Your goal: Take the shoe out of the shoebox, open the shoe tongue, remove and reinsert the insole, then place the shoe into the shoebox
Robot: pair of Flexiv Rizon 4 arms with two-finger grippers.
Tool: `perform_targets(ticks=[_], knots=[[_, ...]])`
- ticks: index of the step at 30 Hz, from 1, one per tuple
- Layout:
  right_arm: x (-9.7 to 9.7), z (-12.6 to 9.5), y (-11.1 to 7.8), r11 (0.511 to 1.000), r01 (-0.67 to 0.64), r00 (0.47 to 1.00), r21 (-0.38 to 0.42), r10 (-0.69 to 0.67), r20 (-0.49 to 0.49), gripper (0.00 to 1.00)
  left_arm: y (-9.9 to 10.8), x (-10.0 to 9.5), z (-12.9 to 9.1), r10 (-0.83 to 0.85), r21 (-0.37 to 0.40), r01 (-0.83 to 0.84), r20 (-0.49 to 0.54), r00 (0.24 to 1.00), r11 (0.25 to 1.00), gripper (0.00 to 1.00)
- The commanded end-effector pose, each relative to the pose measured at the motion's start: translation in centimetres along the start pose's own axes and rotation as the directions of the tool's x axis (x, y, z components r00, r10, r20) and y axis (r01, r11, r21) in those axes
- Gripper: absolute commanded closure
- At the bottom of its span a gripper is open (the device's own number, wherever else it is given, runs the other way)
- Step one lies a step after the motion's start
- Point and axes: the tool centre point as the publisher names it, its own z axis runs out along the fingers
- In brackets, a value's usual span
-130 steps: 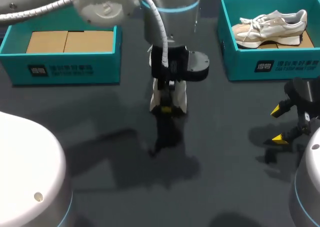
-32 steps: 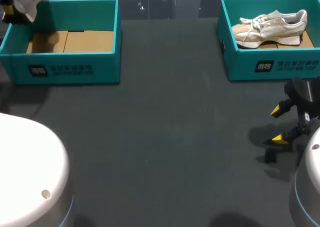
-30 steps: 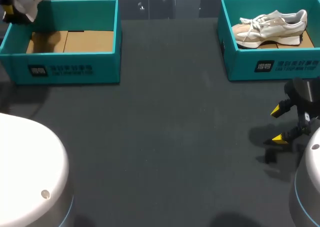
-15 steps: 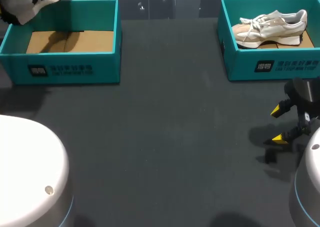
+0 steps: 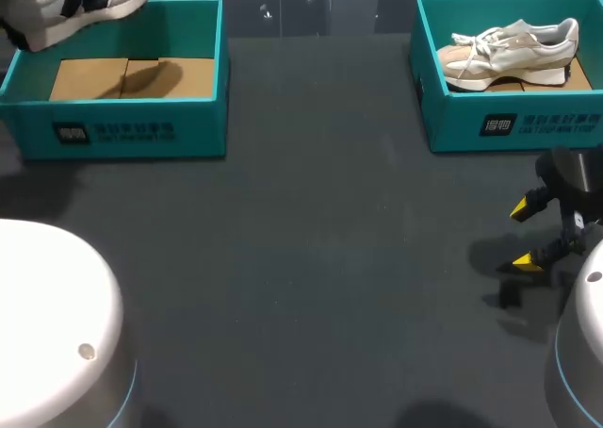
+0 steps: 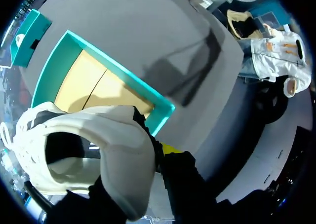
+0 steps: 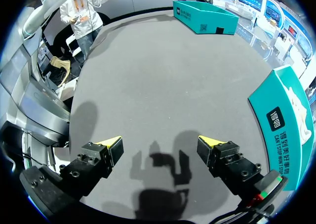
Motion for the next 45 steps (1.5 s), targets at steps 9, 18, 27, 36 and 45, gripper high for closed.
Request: perform_targets(ticks=[9,18,27,36,45], knots=[[0.1,0.0,0.0,1.0,0.0,1.0,0.001,0.0,0.001,0.0,1.1,0.4,0.0,0.314,0.025,-0.318,0.089,0.945,0.948,1.0],[0.1,0.0,0.0,1.0,0.0,1.0,0.001,0.0,0.001,0.0,2.0,-0.4,1.2,0.367,0.005,-0.368,0.063,0.928,0.93,1.0],[0.1,0.0,0.0,1.0,0.0,1.0,0.001,0.0,0.001,0.0,1.6,-0.7,4.5,0.49,-0.018,-0.49,0.018,0.871,0.871,1.0],[0.1,0.0,0.0,1.0,0.0,1.0,0.001,0.0,0.001,0.0,0.2,-1.1,7.1,0.531,-0.035,-0.532,-0.016,0.847,0.846,1.0],[0.1,0.0,0.0,1.0,0.0,1.0,0.001,0.0,0.001,0.0,0.2,-1.1,7.1,0.531,-0.035,-0.532,-0.016,0.847,0.846,1.0]])
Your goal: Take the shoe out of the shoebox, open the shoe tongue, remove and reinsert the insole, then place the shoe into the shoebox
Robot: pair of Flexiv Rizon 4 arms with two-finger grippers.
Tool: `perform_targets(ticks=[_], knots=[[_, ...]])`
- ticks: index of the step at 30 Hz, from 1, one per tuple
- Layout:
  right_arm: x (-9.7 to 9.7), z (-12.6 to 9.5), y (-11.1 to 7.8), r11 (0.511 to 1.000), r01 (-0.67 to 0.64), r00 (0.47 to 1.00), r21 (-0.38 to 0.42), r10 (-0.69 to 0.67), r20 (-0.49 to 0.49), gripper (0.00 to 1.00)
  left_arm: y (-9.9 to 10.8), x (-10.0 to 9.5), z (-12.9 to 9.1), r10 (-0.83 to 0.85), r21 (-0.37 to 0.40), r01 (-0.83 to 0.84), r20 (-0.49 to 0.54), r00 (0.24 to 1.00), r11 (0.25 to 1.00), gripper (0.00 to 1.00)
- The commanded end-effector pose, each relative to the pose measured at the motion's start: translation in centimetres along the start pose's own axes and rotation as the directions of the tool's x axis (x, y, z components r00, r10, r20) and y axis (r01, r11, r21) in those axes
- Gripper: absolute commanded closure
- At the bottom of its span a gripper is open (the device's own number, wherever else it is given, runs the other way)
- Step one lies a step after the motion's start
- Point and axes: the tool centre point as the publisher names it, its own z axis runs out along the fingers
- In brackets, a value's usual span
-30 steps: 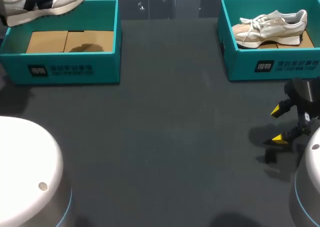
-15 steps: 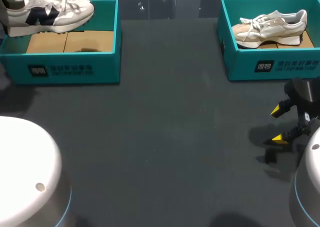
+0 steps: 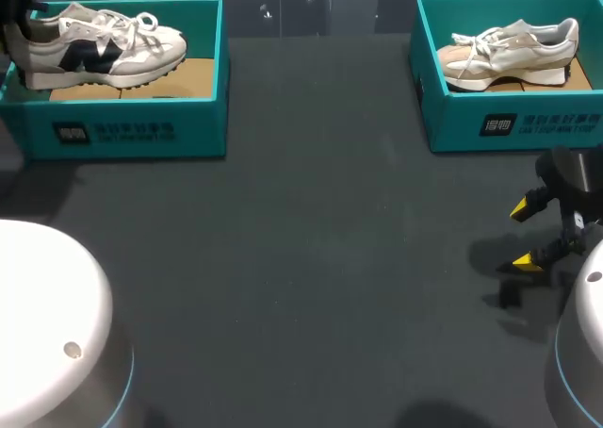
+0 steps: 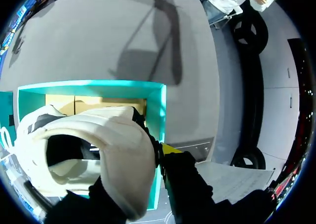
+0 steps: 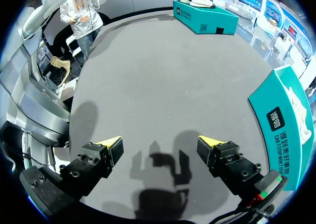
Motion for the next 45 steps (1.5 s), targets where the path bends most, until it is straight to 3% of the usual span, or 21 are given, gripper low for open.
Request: perform_targets(ticks=[1,9,17,30,45], knots=[[0.1,0.0,0.0,1.0,0.0,1.0,0.001,0.0,0.001,0.0,-0.3,0.1,-0.2,0.001,-0.006,-0.001,0.002,1.0,1.0,1.0],[0.1,0.0,0.0,1.0,0.0,1.0,0.001,0.0,0.001,0.0,0.6,-2.1,3.5,-0.012,0.013,0.012,-0.013,1.0,1.0,1.0],[0.1,0.0,0.0,1.0,0.0,1.0,0.001,0.0,0.001,0.0,0.7,-3.5,5.7,0.003,0.016,-0.002,-0.043,0.999,1.0,1.0],[0.1,0.0,0.0,1.0,0.0,1.0,0.001,0.0,0.001,0.0,-1.2,-3.8,8.7,0.09,0.035,-0.088,-0.075,0.993,0.996,1.0],[0.1,0.0,0.0,1.0,0.0,1.0,0.001,0.0,0.001,0.0,-1.4,-5.0,11.2,0.11,0.051,-0.106,-0.089,0.99,0.993,1.0]])
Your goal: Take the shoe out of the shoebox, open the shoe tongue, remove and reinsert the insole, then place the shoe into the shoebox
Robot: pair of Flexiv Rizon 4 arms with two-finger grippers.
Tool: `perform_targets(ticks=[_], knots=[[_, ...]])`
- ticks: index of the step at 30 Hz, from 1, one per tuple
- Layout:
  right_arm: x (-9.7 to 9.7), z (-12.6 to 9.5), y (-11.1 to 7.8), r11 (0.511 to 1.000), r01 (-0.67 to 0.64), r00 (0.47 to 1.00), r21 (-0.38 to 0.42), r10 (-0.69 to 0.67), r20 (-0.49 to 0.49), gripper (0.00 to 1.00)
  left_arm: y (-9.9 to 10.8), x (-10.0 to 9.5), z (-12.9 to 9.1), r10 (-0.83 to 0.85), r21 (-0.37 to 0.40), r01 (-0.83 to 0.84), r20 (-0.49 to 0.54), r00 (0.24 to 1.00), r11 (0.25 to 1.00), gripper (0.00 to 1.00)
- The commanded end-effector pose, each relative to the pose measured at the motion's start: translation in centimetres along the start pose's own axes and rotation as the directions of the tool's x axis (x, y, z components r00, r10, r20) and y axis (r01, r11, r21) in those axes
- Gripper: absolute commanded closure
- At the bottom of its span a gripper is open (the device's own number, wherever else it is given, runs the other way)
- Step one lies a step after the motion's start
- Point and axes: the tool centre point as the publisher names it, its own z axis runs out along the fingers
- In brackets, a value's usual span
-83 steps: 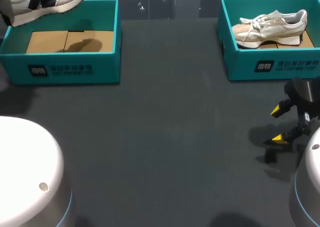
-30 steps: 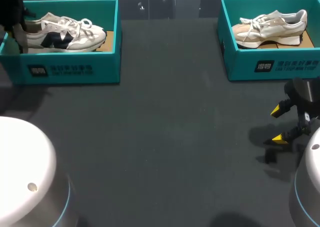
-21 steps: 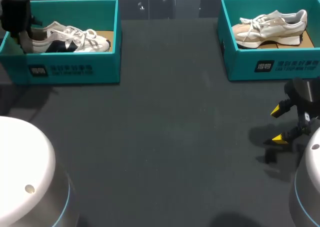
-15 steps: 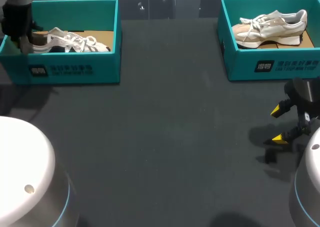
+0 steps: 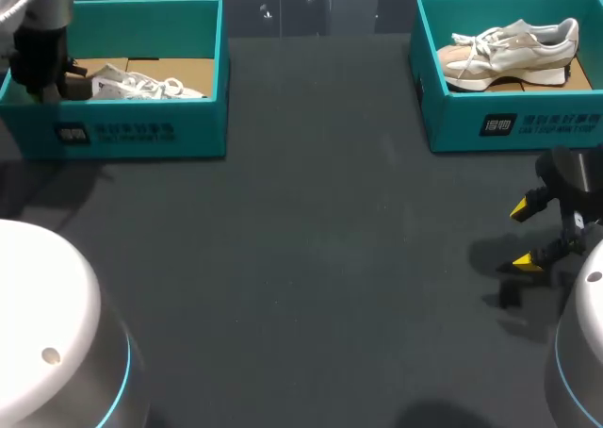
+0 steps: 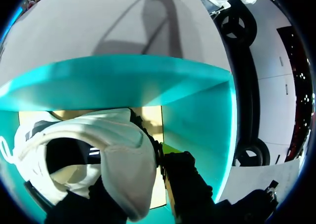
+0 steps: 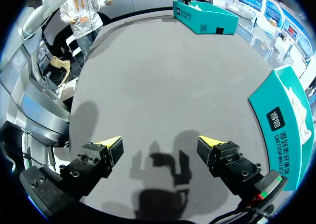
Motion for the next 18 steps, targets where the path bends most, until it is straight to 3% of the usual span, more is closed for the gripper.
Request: perform_targets(ticks=[1,17,18], knots=[[0.1,0.0,0.0,1.0,0.0,1.0,0.001,0.0,0.001,0.0,0.4,-0.6,0.6,-0.003,0.003,0.003,0.0,1.0,1.0,1.0],[0.1,0.0,0.0,1.0,0.0,1.0,0.001,0.0,0.001,0.0,0.8,-1.1,2.0,-0.042,0.003,0.041,0.048,0.998,0.999,1.0],[0.1,0.0,0.0,1.0,0.0,1.0,0.001,0.0,0.001,0.0,0.8,-1.1,2.0,-0.045,0.005,0.045,0.052,0.998,0.999,0.91]])
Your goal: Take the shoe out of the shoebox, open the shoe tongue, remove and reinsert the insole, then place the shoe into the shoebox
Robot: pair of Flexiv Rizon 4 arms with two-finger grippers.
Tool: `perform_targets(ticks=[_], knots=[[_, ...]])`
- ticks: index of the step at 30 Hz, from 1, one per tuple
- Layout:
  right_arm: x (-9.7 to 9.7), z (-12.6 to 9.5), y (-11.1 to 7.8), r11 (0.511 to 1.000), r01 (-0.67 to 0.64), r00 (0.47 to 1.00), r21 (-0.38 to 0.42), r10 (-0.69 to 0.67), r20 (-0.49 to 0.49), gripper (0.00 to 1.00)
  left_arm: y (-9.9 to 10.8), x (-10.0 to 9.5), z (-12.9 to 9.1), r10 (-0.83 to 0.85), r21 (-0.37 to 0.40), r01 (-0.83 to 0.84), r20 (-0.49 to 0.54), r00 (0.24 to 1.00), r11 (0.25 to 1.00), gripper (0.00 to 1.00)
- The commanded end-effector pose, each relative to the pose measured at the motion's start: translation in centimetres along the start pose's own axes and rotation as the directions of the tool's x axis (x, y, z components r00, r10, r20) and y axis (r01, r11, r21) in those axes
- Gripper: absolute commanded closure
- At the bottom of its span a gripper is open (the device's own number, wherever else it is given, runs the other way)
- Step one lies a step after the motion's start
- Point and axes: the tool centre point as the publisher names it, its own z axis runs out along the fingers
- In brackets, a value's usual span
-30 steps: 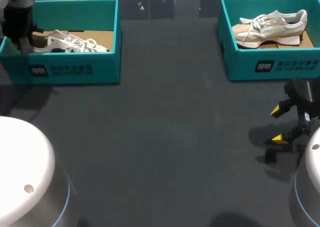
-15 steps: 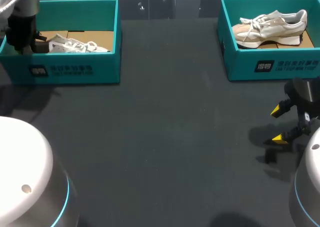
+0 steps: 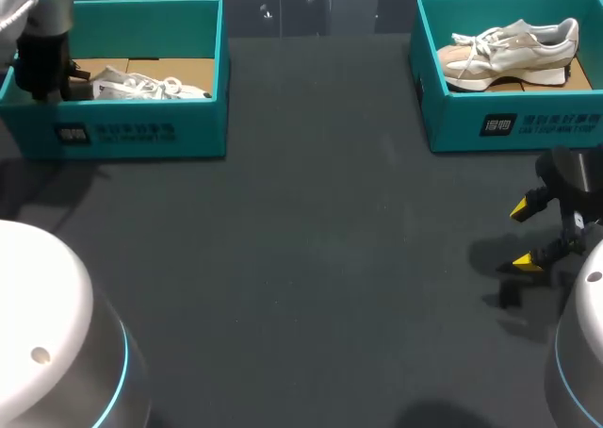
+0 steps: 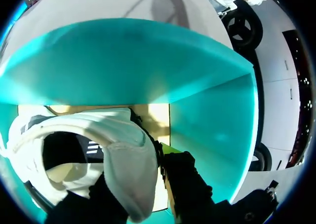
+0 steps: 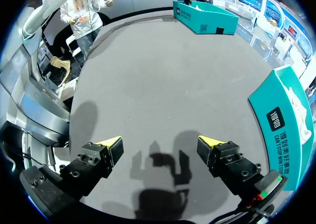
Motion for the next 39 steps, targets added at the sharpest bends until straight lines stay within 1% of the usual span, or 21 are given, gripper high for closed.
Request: perform_targets(ticks=[1,4,5,6,12,14,16,18,19,22,28,29,32,39], knots=[[0.1,0.0,0.0,1.0,0.0,1.0,0.001,0.0,0.001,0.0,0.3,-0.5,0.5,-0.004,0.006,0.004,0.01,1.0,1.0,0.84],[0.1,0.0,0.0,1.0,0.0,1.0,0.001,0.0,0.001,0.0,0.3,-0.4,0.5,-0.008,0.007,0.007,0.022,1.0,1.0,0.77],[0.1,0.0,0.0,1.0,0.0,1.0,0.001,0.0,0.001,0.0,0.3,-0.4,0.4,-0.014,0.007,0.014,0.028,1.0,1.0,0.72],[0.1,0.0,0.0,1.0,0.0,1.0,0.001,0.0,0.001,0.0,0.4,-0.4,0.3,-0.019,0.009,0.019,0.034,0.999,1.0,0.69],[0.1,0.0,0.0,1.0,0.0,1.0,0.001,0.0,0.001,0.0,0.6,-0.4,-0.7,-0.032,0.005,0.032,0.062,0.998,0.999,0.57],[0.1,0.0,0.0,1.0,0.0,1.0,0.001,0.0,0.001,0.0,0.7,-0.4,-1.2,-0.037,-0.001,0.038,0.073,0.997,0.999,0.5],[0.1,0.0,0.0,1.0,0.0,1.0,0.001,0.0,0.001,0.0,0.8,-0.4,-1.7,-0.042,-0.005,0.043,0.083,0.996,0.999,0.4],[0.1,0.0,0.0,1.0,0.0,1.0,0.001,0.0,0.001,0.0,0.8,-0.4,-2.3,-0.041,-0.011,0.042,0.094,0.995,0.999,0.35],[0.1,0.0,0.0,1.0,0.0,1.0,0.001,0.0,0.001,0.0,0.8,-0.3,-2.6,-0.04,-0.014,0.042,0.098,0.994,0.999,0.29],[0.1,0.0,0.0,1.0,0.0,1.0,0.001,0.0,0.001,0.0,0.6,-0.1,-3.5,-0.038,-0.018,0.04,0.117,0.992,0.999,0.18],[0.1,0.0,0.0,1.0,0.0,1.0,0.001,0.0,0.001,0.0,0.0,0.3,-5.4,-0.029,-0.023,0.033,0.139,0.99,0.999,0.02],[0.1,0.0,0.0,1.0,0.0,1.0,0.001,0.0,0.001,0.0,-0.2,0.3,-5.8,-0.031,-0.027,0.036,0.142,0.989,0.999,0.0],[0.1,0.0,0.0,1.0,0.0,1.0,0.001,0.0,0.001,0.0,-0.6,0.6,-7.6,-0.034,-0.041,0.041,0.158,0.987,0.998,0.0],[0.1,0.0,0.0,1.0,0.0,1.0,0.001,0.0,0.001,0.0,-1.7,1.0,-12.5,-0.025,-0.041,0.032,0.173,0.985,0.999,0.0]])
